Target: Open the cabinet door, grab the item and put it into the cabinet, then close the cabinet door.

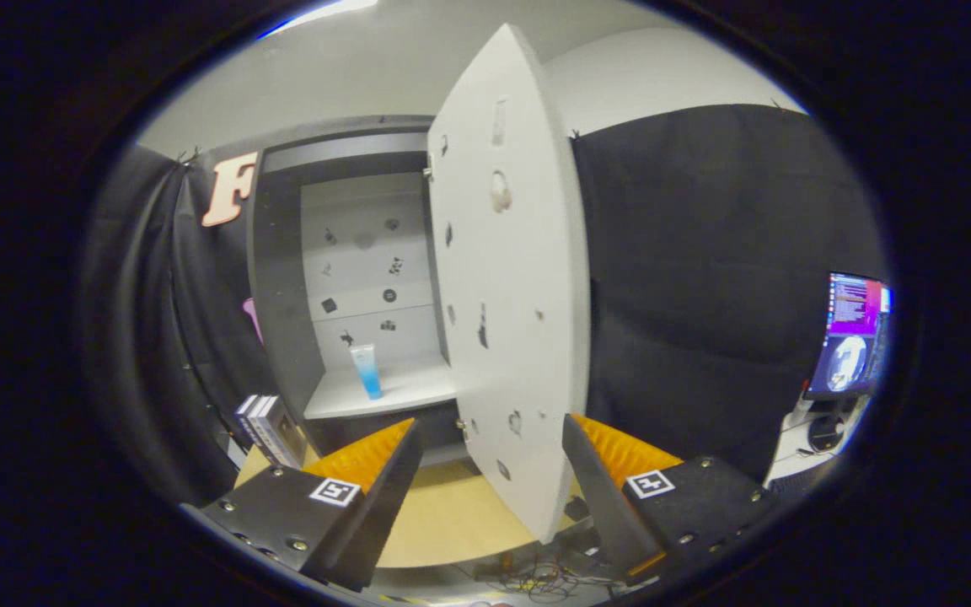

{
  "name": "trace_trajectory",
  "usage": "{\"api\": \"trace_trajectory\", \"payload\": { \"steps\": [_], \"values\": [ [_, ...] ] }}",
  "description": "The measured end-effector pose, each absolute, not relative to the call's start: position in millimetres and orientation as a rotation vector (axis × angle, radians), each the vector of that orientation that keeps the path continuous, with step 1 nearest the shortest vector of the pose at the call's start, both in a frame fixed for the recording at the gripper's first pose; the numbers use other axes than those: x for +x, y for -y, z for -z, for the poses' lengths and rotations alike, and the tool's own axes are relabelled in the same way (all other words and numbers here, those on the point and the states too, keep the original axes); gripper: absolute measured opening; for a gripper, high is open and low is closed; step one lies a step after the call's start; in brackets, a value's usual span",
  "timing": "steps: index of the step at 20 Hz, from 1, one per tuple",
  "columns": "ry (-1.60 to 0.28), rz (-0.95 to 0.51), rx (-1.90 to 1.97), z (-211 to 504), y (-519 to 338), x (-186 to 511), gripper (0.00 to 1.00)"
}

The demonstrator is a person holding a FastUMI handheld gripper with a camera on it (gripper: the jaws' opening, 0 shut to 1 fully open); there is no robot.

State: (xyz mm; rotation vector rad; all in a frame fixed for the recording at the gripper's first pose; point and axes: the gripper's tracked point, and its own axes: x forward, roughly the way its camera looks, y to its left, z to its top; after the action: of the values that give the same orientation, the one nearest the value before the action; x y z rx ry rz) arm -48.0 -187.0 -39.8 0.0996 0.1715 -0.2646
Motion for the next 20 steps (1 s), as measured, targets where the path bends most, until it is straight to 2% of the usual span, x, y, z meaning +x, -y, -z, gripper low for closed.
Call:
{"api": "trace_trajectory", "payload": {
  "steps": [5,9,16,20],
  "values": [
    [-0.146,0.391,0.112,34.0,260.8,-57.9,0.99],
    [-0.135,0.408,0.131,33.7,290.7,-37.4,0.99],
    [-0.143,0.406,0.072,37.9,278.4,-29.2,0.98],
    [-0.133,0.34,0.065,38.1,251.4,-31.6,0.98]
  ]
}}
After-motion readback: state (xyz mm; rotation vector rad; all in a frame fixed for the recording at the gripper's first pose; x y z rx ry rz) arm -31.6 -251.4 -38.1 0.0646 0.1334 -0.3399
